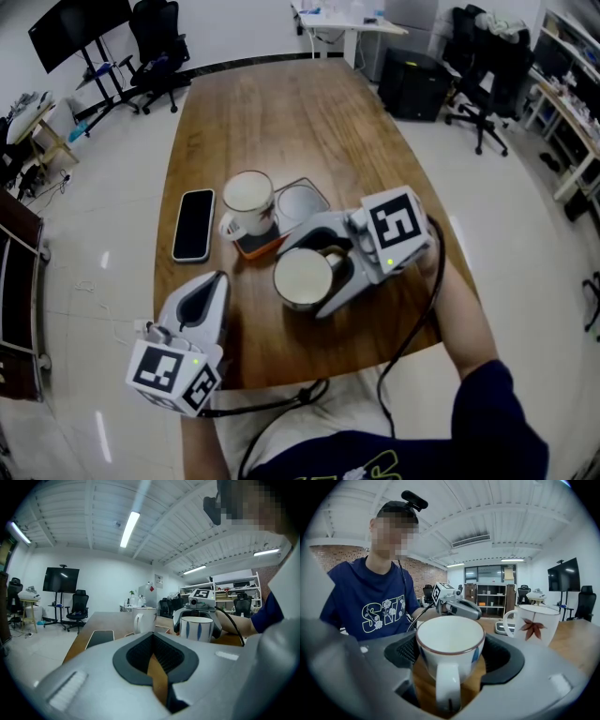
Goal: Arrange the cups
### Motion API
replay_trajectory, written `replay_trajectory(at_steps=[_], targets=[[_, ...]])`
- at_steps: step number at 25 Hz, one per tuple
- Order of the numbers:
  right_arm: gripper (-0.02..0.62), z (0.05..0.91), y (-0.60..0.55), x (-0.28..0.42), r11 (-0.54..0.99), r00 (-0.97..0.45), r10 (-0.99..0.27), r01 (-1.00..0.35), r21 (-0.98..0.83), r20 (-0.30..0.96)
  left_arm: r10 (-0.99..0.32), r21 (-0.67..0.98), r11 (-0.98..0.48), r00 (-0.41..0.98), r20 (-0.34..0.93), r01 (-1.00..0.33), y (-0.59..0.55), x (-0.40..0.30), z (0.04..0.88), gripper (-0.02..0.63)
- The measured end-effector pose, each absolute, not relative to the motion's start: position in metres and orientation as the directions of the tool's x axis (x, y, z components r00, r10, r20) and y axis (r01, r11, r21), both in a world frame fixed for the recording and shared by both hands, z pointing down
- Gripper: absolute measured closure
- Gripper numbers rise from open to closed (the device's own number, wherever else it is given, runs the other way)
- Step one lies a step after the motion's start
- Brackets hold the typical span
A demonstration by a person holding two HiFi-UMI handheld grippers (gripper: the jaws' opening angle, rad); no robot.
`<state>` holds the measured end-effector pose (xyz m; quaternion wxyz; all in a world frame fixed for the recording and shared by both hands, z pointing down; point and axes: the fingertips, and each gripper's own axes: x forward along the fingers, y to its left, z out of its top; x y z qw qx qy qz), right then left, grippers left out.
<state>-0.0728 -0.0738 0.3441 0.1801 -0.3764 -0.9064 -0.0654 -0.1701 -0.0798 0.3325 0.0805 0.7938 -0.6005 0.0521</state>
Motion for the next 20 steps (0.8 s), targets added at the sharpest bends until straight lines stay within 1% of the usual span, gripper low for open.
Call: replay_trajectory(at_steps=[3, 7, 12, 15, 17, 20], targets=[[0.209, 0.343, -0.073, -0.073, 0.708, -0.652, 0.659, 0.706, -0.017, 0.374, -0.948, 0.065, -0.256, 0.264, 0.177, -0.964, -0.083, -0.167, 0.332, 0.606], [0.209, 0.343, -0.074, -0.074, 0.701, -0.647, 0.666, 0.713, -0.015, 0.372, -0.942, 0.064, -0.280, 0.287, 0.172, -0.958, -0.086, -0.161, 0.331, 0.603], [0.210, 0.341, -0.075, -0.074, 0.684, -0.634, 0.700, 0.728, -0.050, 0.329, -0.935, 0.065, -0.305, 0.312, 0.170, -0.950, -0.085, -0.157, 0.331, 0.603], [0.212, 0.345, -0.077, -0.075, 0.678, -0.623, 0.702, 0.733, -0.057, 0.346, -0.936, 0.064, -0.303, 0.309, 0.170, -0.951, -0.082, -0.158, 0.335, 0.603], [0.212, 0.347, -0.080, -0.076, 0.689, -0.639, 0.689, 0.724, -0.034, 0.343, -0.936, 0.061, -0.303, 0.310, 0.168, -0.951, -0.079, -0.159, 0.339, 0.603], [0.212, 0.334, -0.095, -0.073, 0.720, -0.687, 0.665, 0.694, -0.009, 0.293, -0.935, 0.060, -0.305, 0.311, 0.168, -0.950, -0.079, -0.159, 0.339, 0.603]])
